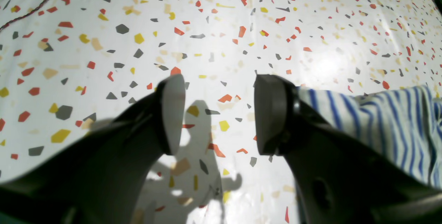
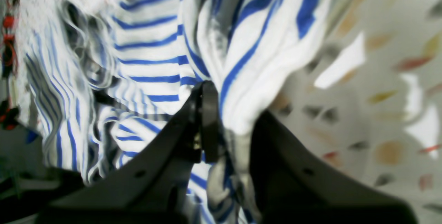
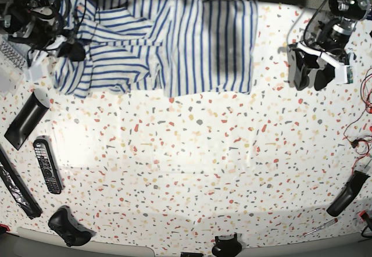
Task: Layout the t-shirt on the table in an organized manner, then fold the t-shirt properly
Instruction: 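Grasp the shirt end near the right gripper and fold it over the middle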
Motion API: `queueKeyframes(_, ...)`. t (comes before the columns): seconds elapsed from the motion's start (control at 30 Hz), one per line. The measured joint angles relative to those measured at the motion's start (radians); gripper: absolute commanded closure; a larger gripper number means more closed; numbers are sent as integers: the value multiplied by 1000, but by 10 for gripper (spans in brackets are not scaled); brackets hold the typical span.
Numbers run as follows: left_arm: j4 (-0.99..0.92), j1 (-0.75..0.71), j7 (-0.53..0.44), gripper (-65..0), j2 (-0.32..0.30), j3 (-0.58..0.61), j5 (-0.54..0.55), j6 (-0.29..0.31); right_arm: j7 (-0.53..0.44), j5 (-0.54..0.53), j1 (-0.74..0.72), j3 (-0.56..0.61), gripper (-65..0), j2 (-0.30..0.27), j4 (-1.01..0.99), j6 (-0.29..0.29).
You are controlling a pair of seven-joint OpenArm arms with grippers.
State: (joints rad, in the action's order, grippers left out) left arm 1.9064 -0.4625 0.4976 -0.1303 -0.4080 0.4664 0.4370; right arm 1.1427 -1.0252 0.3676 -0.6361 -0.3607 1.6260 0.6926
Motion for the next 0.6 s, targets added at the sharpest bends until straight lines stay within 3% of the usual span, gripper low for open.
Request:
queueKeyframes(0.27, 0, -11, 45, -294, 0, 1, 0, 0, 18, -203, -2, 19, 0, 4, 133, 0)
queueKeyframes(0.47, 0, -75, 42, -292, 0, 1, 0, 6, -3, -202, -2, 128, 0, 119, 188, 0)
queueKeyframes(0.6, 0, -117, 82, -290, 0, 9, 0, 95, -3, -201, -37, 226, 0, 184, 216, 0)
